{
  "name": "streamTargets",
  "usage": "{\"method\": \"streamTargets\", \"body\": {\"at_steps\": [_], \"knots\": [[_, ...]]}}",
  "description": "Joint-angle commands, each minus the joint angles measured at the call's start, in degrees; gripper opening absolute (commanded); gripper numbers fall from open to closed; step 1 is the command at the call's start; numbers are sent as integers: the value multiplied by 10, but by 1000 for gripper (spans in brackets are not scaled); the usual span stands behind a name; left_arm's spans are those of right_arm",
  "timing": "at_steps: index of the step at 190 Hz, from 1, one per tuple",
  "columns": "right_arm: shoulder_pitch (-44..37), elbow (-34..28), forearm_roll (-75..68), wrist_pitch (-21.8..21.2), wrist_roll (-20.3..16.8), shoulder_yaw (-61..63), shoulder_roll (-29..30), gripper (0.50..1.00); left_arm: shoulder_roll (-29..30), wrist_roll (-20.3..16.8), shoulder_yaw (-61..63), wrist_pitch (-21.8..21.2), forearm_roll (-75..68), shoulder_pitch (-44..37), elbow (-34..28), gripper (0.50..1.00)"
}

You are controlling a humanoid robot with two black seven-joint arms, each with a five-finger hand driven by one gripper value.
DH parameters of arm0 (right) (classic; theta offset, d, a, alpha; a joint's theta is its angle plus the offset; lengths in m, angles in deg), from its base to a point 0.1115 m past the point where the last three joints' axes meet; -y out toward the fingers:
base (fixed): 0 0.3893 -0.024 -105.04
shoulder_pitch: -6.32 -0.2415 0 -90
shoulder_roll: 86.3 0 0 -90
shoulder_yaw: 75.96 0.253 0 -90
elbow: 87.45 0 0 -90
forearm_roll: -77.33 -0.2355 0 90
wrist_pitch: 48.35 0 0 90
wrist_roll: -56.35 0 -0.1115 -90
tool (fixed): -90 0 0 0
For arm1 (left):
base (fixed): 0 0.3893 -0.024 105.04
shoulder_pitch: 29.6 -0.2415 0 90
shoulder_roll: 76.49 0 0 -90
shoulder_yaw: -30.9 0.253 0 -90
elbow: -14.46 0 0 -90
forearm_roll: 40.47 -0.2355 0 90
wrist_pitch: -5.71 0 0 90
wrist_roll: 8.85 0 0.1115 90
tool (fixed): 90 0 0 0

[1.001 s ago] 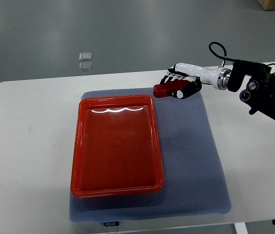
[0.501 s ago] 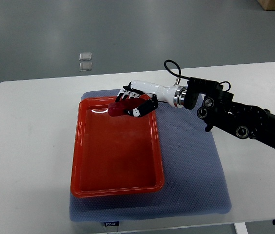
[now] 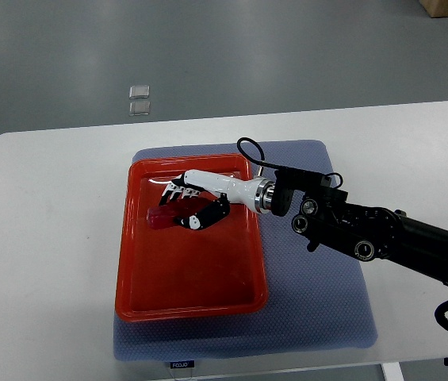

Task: Place red pepper on red tray
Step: 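Lift the pepper with the right hand and carry it over the tray, then lower the pepper into the tray and open the right hand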

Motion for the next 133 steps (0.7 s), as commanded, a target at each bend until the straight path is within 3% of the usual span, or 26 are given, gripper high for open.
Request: {"method": "streamTargets", "body": {"at_steps": [1, 74, 76, 94, 104, 118, 125, 133], "knots": [[3, 5, 2, 10, 0, -9, 5, 500, 0, 1, 0, 0, 0, 0, 0, 1000], [10, 20, 16, 37, 11, -34, 20, 504, 0, 1, 0, 0, 0, 0, -1, 1000], [12, 20, 17, 37, 12, -34, 21, 539, 0, 1, 0, 0, 0, 0, -1, 1000], [12, 20, 17, 37, 20, -34, 21, 582, 0, 0, 0, 0, 0, 0, -2, 1000], [13, 20, 17, 37, 21, -34, 20, 645, 0, 1, 0, 0, 0, 0, -2, 1000], [13, 20, 17, 38, 22, -33, 19, 693, 0, 1, 0, 0, 0, 0, -2, 1000], [12, 20, 17, 38, 22, -32, 18, 754, 0, 0, 0, 0, 0, 0, -2, 1000], [12, 20, 16, 39, 22, -31, 16, 791, 0, 1, 0, 0, 0, 0, -3, 1000]]}}
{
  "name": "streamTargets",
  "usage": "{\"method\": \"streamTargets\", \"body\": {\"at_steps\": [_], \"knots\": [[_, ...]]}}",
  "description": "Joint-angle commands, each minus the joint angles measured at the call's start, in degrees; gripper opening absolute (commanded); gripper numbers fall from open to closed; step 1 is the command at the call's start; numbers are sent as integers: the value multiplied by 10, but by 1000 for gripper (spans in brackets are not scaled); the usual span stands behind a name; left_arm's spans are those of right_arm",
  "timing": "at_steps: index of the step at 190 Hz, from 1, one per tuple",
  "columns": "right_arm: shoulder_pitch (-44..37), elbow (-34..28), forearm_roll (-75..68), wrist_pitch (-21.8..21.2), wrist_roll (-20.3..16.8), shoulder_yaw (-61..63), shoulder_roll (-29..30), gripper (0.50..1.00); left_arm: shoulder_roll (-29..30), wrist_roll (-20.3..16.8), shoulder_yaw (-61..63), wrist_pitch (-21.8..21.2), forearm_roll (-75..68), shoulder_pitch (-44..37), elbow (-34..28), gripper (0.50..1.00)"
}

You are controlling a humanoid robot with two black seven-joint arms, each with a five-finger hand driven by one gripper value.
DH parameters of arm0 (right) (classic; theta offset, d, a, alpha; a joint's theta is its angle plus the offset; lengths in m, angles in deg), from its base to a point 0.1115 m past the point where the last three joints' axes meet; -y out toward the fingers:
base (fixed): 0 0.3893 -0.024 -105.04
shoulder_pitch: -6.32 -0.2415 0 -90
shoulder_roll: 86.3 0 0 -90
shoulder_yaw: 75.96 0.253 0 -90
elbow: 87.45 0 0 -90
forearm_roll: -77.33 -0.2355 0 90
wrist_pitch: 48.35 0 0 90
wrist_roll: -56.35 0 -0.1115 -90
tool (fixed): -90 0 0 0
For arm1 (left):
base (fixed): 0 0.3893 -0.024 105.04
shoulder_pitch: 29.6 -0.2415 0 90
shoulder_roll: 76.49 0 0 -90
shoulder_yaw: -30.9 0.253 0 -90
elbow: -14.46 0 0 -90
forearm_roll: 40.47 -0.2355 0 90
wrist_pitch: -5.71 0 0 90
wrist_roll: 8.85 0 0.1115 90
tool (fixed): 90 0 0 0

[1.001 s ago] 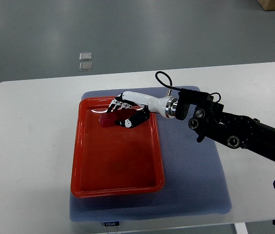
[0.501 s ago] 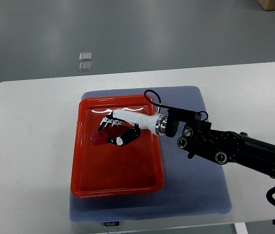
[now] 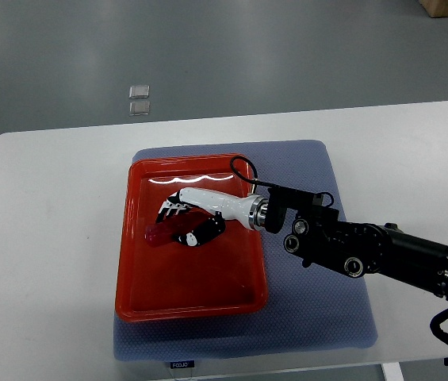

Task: Place red pepper on red tray

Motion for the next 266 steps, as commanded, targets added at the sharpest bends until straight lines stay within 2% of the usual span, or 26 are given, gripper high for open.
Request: {"method": "streamTargets", "body": {"at_steps": [1, 18, 36, 47, 73, 92, 141, 167, 178, 200, 217, 237, 266], "knots": [[-1, 0, -1, 2, 1, 3, -3, 791, 0, 0, 0, 0, 0, 0, -1, 1000], [-1, 0, -1, 8, 1, 4, -5, 854, 0, -1, 0, 0, 0, 0, 0, 1000], [-1, 0, -3, 10, 1, 8, -9, 862, 0, 0, 0, 0, 0, 0, 0, 1000], [-2, 0, -10, 10, 1, 15, -13, 895, 0, -1, 0, 0, 0, 0, 0, 1000], [-1, 1, -41, 11, 0, 84, -27, 897, 0, -1, 0, 0, 0, 0, 0, 1000], [14, 1, -131, 9, -6, 167, -26, 909, 0, -1, 0, 0, 0, 0, 0, 1000], [50, 1, -472, -1, -7, 315, -33, 913, 0, -1, 0, 0, 0, 0, 0, 1000], [59, 46, -626, -34, -6, 363, -35, 913, 0, 0, 0, 0, 0, 0, 0, 1000], [59, 77, -665, -62, -7, 366, -36, 913, 0, 0, 0, 0, 0, 0, 0, 1000], [77, 146, -708, -146, -7, 366, -36, 926, 0, 0, 0, 0, 0, 0, 0, 1000], [85, 169, -724, -185, -6, 366, -38, 926, 0, -1, 0, 0, 0, 0, 0, 1000], [96, 172, -729, -204, -2, 366, -48, 928, 0, 0, 0, 0, 0, 0, 0, 1000], [96, 173, -738, -203, -2, 367, -53, 926, 0, 0, 0, 0, 0, 0, 0, 1000]]}}
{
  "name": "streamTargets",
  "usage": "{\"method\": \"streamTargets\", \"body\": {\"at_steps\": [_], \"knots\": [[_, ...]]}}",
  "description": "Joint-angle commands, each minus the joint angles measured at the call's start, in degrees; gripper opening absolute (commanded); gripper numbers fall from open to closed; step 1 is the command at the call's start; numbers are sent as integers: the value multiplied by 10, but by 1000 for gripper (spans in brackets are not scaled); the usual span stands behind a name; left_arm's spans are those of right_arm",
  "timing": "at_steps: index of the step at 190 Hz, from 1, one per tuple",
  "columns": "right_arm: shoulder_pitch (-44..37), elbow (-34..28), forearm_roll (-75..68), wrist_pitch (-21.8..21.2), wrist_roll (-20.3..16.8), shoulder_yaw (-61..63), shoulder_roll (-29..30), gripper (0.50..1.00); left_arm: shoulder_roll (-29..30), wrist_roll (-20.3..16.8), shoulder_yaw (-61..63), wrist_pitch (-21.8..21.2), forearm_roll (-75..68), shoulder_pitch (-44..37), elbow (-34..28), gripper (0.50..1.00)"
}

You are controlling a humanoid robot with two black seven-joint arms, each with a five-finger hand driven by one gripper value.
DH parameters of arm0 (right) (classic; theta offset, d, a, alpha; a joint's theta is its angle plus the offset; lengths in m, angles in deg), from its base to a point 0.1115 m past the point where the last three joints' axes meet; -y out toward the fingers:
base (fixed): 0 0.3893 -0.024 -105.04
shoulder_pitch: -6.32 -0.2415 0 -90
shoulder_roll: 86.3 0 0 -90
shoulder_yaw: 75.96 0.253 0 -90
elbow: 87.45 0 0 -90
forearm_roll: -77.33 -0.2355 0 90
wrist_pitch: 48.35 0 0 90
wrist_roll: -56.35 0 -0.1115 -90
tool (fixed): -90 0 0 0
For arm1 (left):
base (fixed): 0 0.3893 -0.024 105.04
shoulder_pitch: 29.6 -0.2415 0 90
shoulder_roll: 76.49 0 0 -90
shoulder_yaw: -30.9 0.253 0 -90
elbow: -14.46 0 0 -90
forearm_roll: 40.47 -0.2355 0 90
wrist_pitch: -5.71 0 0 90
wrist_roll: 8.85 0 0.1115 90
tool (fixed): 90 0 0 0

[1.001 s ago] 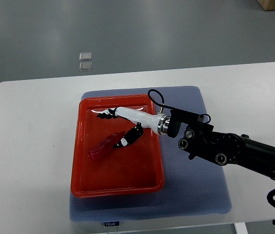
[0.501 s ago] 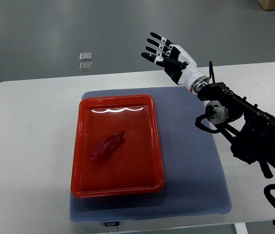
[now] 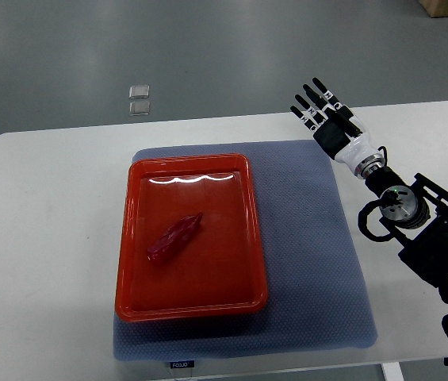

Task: Place red pepper on red tray

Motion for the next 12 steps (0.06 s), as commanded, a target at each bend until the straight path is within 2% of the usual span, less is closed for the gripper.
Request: {"method": "streamTargets", "body": {"at_steps": [1, 12], "knots": [[1, 1, -7, 0, 1, 0, -3, 928, 0, 0, 0, 0, 0, 0, 0, 1000], [2, 1, -7, 2, 3, 0, -4, 928, 0, 0, 0, 0, 0, 0, 0, 1000]]}}
